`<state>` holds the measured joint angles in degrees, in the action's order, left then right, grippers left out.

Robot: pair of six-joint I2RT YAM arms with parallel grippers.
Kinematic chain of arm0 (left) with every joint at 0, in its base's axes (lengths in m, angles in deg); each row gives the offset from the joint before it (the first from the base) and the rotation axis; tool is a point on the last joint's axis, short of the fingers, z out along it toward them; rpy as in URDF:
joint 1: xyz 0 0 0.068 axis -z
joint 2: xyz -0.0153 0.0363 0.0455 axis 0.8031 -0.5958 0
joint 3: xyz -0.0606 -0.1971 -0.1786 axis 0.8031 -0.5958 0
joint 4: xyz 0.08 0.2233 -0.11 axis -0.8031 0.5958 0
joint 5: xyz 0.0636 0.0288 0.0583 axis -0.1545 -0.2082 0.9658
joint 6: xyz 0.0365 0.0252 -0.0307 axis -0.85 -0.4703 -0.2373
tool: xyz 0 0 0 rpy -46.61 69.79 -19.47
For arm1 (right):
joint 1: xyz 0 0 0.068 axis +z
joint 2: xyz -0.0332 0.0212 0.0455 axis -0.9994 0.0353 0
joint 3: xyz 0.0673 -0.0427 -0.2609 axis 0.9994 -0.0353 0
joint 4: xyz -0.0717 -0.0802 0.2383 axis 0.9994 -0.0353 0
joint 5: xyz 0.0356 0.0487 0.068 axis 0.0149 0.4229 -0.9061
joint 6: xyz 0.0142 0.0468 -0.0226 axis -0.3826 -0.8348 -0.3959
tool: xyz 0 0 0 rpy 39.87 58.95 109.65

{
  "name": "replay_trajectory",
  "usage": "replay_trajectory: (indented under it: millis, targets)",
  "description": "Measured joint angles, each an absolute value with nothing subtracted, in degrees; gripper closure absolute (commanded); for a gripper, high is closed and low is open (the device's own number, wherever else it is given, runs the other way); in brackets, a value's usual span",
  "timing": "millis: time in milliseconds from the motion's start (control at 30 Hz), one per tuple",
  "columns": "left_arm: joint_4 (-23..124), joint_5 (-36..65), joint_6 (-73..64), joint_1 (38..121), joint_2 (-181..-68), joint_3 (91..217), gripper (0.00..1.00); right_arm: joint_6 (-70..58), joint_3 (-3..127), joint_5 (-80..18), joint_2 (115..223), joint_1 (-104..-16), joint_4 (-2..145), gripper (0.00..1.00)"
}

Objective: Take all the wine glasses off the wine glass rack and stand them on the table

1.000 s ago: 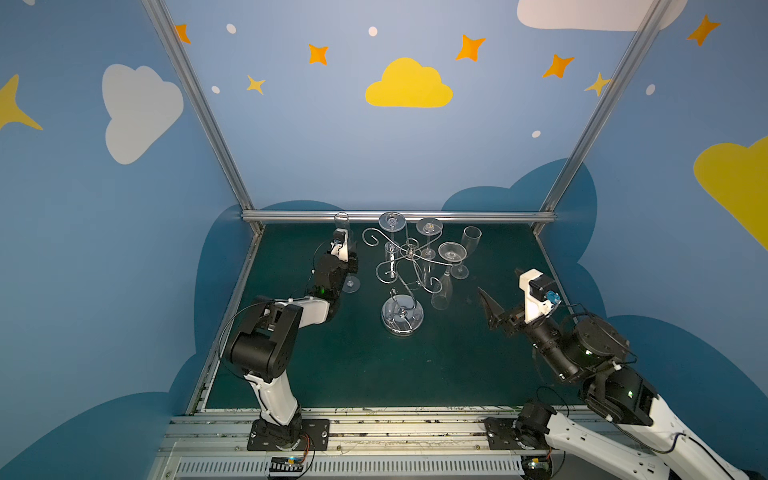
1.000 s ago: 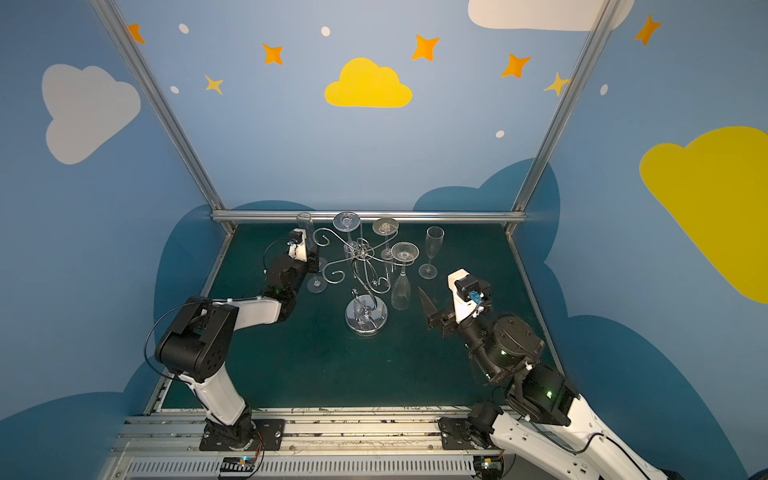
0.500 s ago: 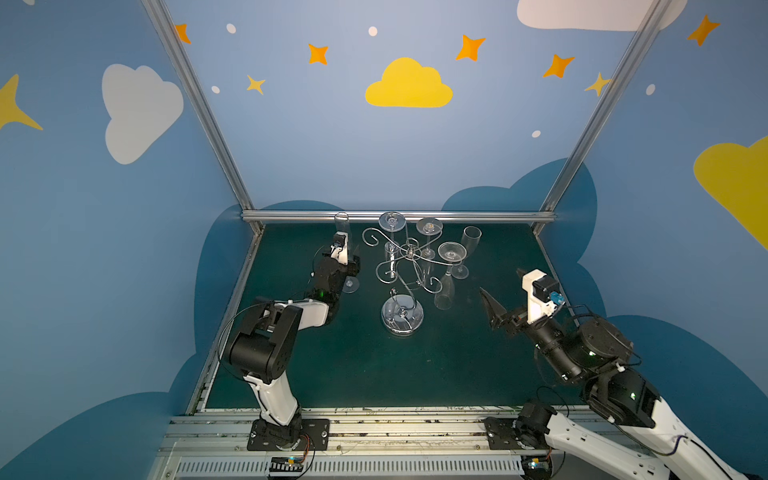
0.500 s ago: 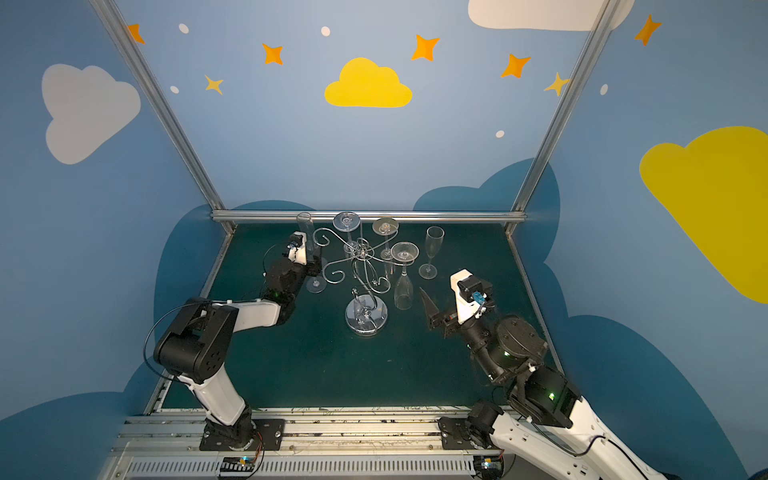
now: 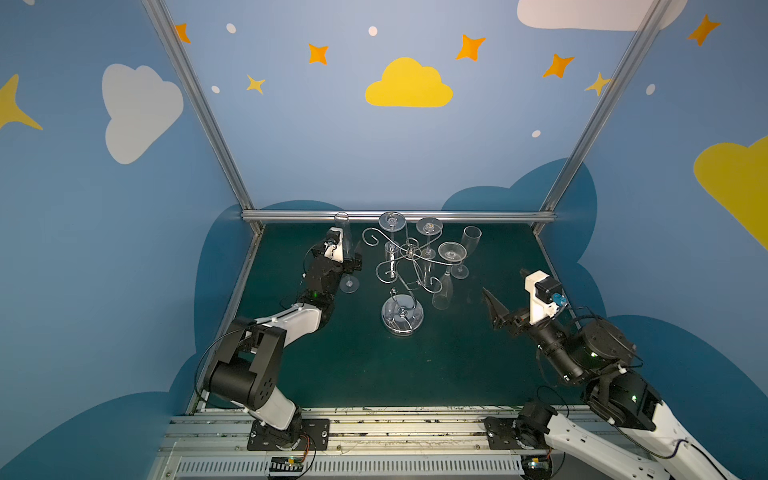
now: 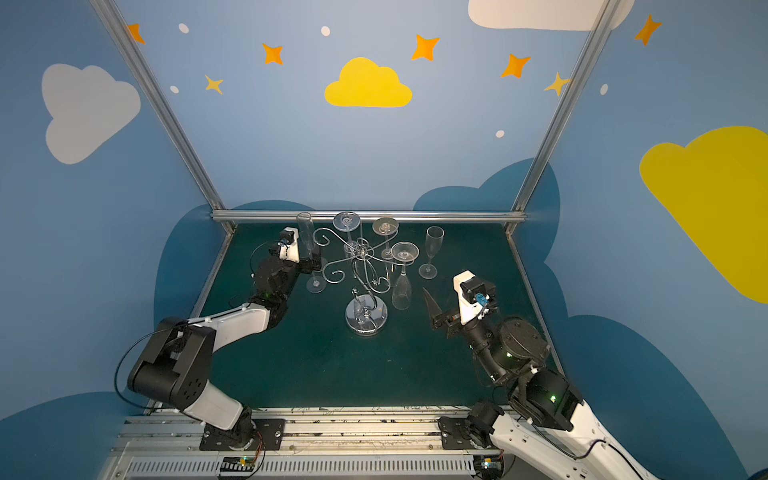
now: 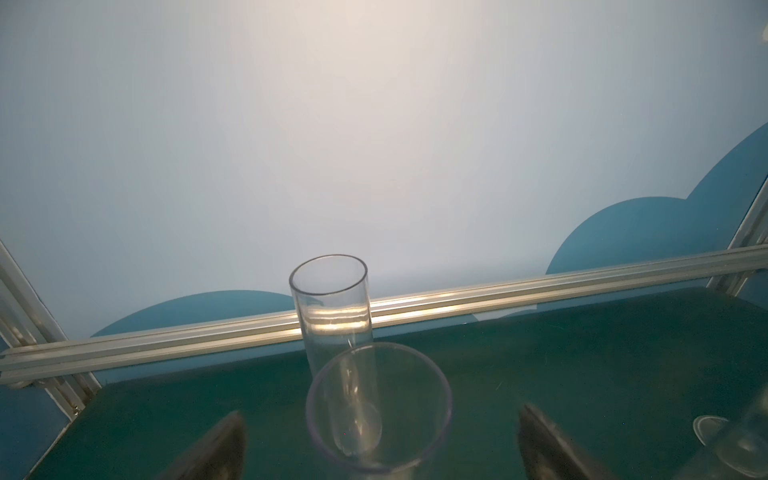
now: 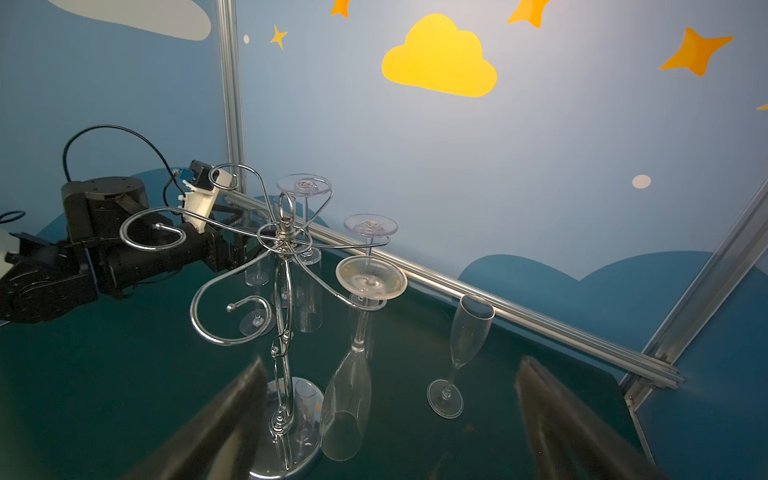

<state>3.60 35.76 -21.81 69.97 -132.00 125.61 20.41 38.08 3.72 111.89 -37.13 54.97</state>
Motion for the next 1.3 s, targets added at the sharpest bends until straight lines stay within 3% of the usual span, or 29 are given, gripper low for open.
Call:
replay_trajectory:
  millis: [967,1300]
  targets:
    - [33.28,35.15,-19.14,70.10,-95.35,120.60,0.01,8.94,48.99,-0.61,120.59,-39.75,44.79,0.06]
    - [44.51,35.02,-15.30,70.10,-82.63,119.03,0.01,0.56,59.61,-12.35,132.64,-47.57,39.08,0.07]
